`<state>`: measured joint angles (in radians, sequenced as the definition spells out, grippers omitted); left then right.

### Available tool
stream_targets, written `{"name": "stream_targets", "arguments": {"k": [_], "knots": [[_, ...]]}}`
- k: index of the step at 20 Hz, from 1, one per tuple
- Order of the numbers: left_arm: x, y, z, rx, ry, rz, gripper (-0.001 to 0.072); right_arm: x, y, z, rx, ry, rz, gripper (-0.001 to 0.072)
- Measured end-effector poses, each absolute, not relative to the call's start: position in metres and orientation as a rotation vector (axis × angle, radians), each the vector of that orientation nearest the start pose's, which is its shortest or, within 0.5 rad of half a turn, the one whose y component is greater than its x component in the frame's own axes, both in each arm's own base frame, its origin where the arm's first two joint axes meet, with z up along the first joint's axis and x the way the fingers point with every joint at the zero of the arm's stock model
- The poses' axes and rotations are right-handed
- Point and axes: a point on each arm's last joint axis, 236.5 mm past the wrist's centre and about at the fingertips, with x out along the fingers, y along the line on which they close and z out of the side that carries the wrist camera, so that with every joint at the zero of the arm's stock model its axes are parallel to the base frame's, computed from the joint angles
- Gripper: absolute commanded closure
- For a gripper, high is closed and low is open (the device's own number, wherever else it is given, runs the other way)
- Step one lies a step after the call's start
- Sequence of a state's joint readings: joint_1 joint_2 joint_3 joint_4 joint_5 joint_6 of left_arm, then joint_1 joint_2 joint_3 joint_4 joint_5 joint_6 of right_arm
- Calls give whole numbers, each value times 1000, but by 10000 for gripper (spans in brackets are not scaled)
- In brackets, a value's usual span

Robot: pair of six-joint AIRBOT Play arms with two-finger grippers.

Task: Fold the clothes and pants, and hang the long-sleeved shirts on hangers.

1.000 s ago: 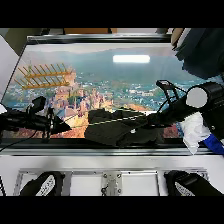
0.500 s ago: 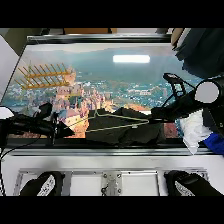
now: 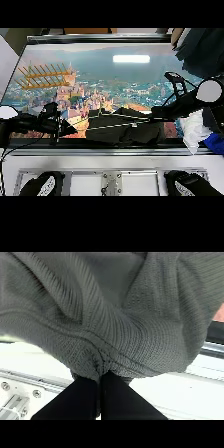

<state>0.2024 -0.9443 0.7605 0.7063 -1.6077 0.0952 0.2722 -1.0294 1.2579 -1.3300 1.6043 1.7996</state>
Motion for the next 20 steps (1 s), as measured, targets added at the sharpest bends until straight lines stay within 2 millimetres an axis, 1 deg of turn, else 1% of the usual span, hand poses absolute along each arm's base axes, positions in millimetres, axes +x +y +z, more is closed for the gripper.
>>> {"name": "stream_targets", "arguments": {"k": [8, 11, 14, 20], "knots": [[229, -138, 58, 409, 649, -1393, 690, 258, 134, 108, 168, 1433, 286, 694], [233, -141, 57, 369, 645, -1397, 690, 258, 135, 108, 170, 1434, 288, 694], [236, -148, 55, 313, 639, -1422, 690, 258, 136, 109, 173, 1434, 293, 694], [232, -172, 39, 271, 666, -1521, 691, 261, 137, 112, 163, 1416, 306, 695]]}}
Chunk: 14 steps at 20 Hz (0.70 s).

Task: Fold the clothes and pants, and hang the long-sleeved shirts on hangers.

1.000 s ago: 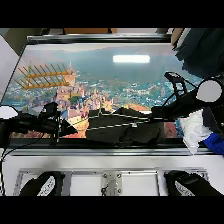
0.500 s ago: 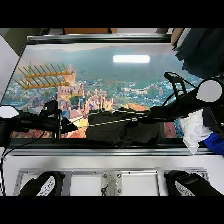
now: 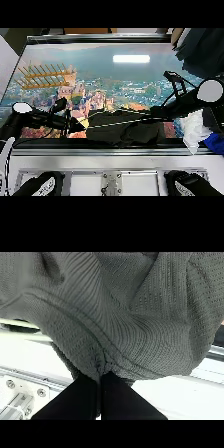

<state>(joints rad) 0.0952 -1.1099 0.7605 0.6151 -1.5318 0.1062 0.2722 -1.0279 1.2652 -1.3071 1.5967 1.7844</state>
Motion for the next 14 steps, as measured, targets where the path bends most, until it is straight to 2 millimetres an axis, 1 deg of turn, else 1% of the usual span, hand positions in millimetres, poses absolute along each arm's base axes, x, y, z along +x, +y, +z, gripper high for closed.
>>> {"name": "stream_targets", "arguments": {"k": [2, 6, 10, 12, 14], "knots": [[231, -177, 33, 268, 675, -1542, 691, 264, 135, 117, 156, 1396, 304, 695], [234, -183, 25, 263, 683, -1552, 691, 271, 140, 138, 159, 1336, 326, 695], [236, -186, 17, 247, 692, -1564, 691, 268, 159, 157, 162, 1301, 401, 695], [237, -186, 14, 238, 696, -1567, 691, 264, 169, 161, 155, 1293, 433, 696], [240, -190, 16, 217, 676, -1566, 691, 262, 183, 164, 154, 1280, 465, 695]]}}
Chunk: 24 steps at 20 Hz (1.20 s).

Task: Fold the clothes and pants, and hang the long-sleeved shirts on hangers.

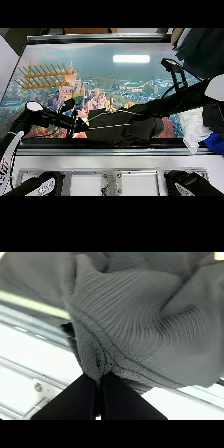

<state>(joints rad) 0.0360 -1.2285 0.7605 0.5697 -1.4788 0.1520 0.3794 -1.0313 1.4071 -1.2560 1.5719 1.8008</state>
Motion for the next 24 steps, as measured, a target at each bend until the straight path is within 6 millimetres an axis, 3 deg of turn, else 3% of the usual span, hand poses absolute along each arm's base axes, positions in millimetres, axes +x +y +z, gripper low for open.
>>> {"name": "stream_targets", "arguments": {"k": [6, 15, 22, 23, 24], "knots": [[252, -196, 22, 189, 617, -1541, 691, 267, 229, 175, 157, 1185, 570, 695], [255, -200, 28, 166, 589, -1540, 691, 280, 298, 177, 199, 1079, 699, 695], [254, -201, 29, 163, 585, -1544, 691, 281, 324, 171, 204, 1061, 741, 680], [254, -201, 29, 162, 585, -1546, 691, 281, 326, 171, 207, 1061, 743, 638], [254, -201, 29, 162, 585, -1546, 691, 280, 328, 172, 214, 1060, 749, 307]]}}
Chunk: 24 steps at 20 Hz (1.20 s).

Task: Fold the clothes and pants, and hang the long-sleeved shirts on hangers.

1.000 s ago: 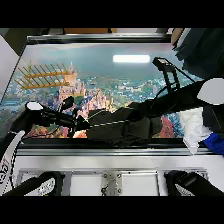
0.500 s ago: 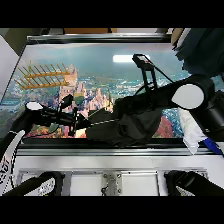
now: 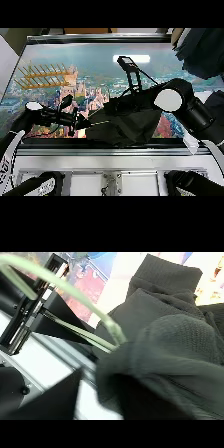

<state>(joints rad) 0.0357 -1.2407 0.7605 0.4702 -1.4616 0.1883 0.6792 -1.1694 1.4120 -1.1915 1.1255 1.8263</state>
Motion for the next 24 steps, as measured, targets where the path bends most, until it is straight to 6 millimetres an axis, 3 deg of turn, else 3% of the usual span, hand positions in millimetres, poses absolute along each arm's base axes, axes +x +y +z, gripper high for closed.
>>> {"name": "stream_targets", "arguments": {"k": [1, 2, 9, 18, 24], "knots": [[254, -201, 29, 161, 585, -1546, 691, 280, 329, 172, 217, 1061, 752, 137], [254, -201, 29, 160, 587, -1546, 691, 280, 329, 172, 217, 1062, 753, 105], [253, -201, 30, 159, 587, -1549, 691, 273, 323, 188, 219, 1031, 770, 105], [253, -201, 30, 160, 586, -1550, 691, 259, 289, 214, 197, 1000, 800, 101], [253, -201, 30, 158, 587, -1550, 691, 257, 286, 227, 202, 967, 878, 102]]}}
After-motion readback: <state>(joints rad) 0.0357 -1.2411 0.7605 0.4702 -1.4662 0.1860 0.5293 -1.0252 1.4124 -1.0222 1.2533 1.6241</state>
